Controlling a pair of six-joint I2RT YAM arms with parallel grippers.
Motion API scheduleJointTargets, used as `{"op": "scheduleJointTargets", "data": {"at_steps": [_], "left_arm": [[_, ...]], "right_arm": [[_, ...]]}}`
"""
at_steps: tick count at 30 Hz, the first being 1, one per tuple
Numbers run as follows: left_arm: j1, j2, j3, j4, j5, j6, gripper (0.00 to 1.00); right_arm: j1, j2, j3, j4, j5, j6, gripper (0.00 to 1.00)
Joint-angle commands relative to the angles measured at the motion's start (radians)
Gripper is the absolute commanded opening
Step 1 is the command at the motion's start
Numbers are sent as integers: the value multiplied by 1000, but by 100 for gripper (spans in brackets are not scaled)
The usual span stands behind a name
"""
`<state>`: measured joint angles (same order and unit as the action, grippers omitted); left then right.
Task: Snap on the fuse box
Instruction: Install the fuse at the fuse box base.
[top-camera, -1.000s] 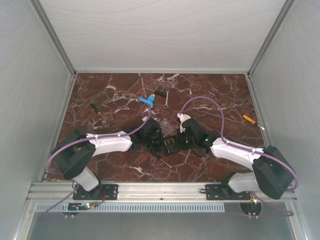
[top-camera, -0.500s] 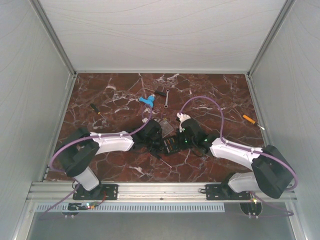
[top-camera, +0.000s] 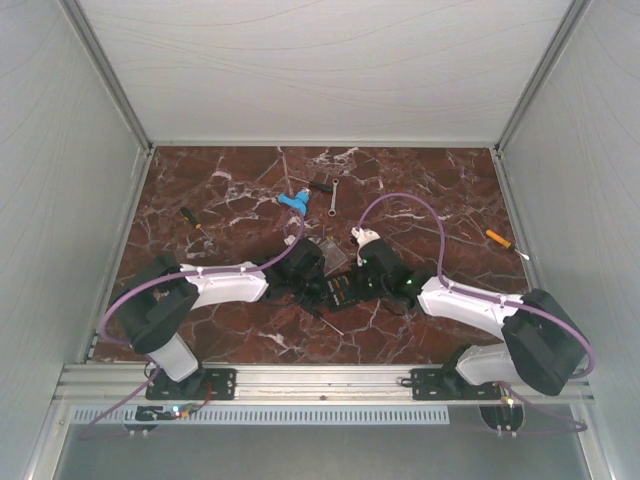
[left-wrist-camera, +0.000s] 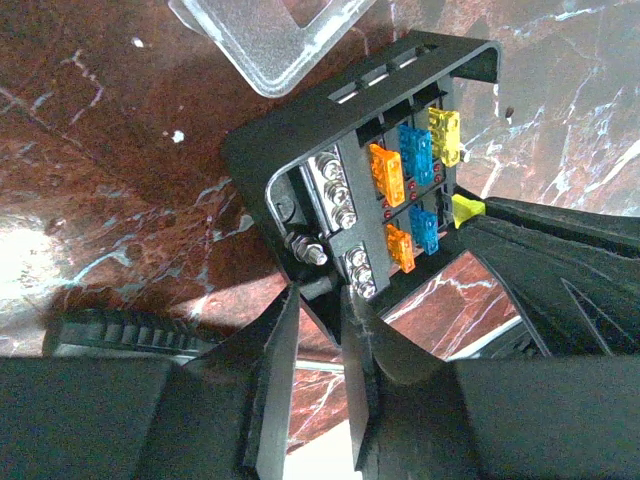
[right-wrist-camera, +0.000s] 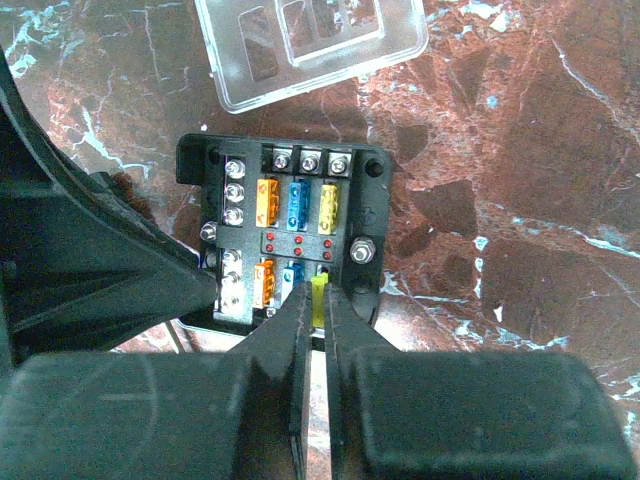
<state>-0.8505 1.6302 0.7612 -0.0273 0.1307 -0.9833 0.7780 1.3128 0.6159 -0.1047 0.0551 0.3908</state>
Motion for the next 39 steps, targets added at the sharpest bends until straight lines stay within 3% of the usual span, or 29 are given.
{"op": "scheduleJointTargets", "data": {"at_steps": [1,10,17,26,39], "left_arm": [[2,11,34,13,-14,-21,23],[9,-19,3,9,-40,-40,21],[18,-37,-14,-7,-55,-39,20],[22,-29,-9,-9,-49,-34,20],[22,-28,-2,-5,-42,-32,20]], "right_arm": [[27,28,-13,2,21,14,0],[75,81,22,35,14,19,0],[77,90,35,-38,95,-9,0],[15,65,70,-140,70,-85,0],[56,155,124,-151,83,-108,0]]}}
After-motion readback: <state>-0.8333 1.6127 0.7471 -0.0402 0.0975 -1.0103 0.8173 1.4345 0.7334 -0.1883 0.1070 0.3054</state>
